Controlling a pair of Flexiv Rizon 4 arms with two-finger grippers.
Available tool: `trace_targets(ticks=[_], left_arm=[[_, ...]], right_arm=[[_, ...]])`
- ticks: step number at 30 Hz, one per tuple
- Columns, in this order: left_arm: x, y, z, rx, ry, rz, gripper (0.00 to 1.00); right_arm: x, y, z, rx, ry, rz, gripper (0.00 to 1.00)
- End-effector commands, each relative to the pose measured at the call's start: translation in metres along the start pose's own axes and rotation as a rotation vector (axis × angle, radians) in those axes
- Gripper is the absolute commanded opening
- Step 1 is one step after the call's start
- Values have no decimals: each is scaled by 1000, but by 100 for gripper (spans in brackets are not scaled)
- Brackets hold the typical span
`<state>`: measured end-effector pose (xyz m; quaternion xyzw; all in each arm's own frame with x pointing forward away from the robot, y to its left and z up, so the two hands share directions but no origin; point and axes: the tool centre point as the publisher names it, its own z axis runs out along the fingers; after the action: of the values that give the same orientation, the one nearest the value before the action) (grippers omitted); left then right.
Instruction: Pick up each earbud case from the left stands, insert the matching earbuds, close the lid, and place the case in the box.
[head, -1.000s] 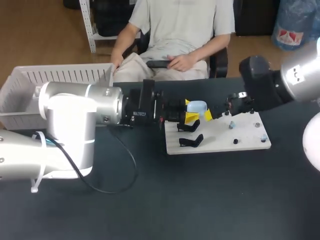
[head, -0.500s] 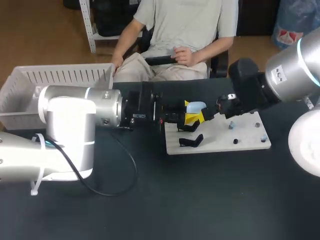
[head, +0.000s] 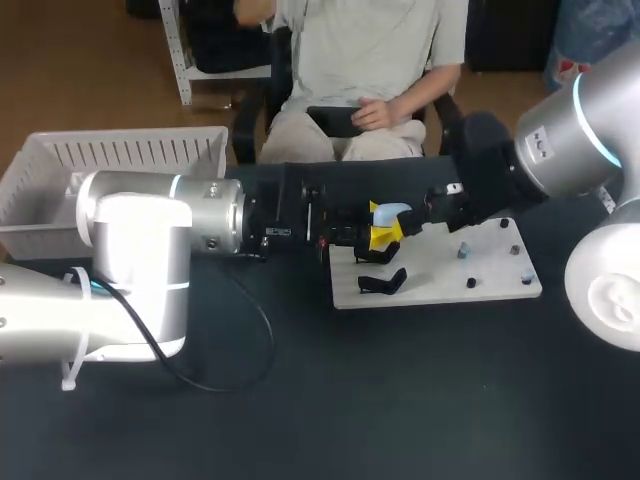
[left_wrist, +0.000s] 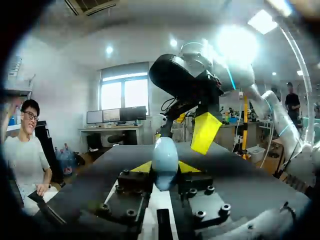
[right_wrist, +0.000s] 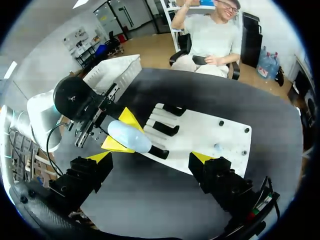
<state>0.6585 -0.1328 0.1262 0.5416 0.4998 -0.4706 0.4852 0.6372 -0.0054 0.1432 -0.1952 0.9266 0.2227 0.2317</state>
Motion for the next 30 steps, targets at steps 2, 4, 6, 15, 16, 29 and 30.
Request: trace_targets(ticks=[2, 4, 6, 15, 16, 29, 30], left_arm=[[0, -2, 1, -10, -2, 4, 0], [0, -2, 1, -10, -2, 4, 0], [0, -2, 1, -10, -2, 4, 0], [0, -2, 1, -10, -2, 4, 0], [0, -2, 1, -10, -2, 4, 0], [0, -2, 1, -10, -2, 4, 0], [0, -2, 1, -10, -2, 4, 0]], right_arm=[[-1, -1, 2, 21, -1, 4, 100], [-2, -3, 2, 23, 0, 6, 100], [-3, -5, 3, 24, 1, 7, 100], [-8, -11, 3, 28, -1, 16, 100], [-8, -12, 4, 29, 0, 17, 100], [-19, -18, -8, 36, -64, 39, 100], [-21, -18, -12, 39, -76, 40, 100]])
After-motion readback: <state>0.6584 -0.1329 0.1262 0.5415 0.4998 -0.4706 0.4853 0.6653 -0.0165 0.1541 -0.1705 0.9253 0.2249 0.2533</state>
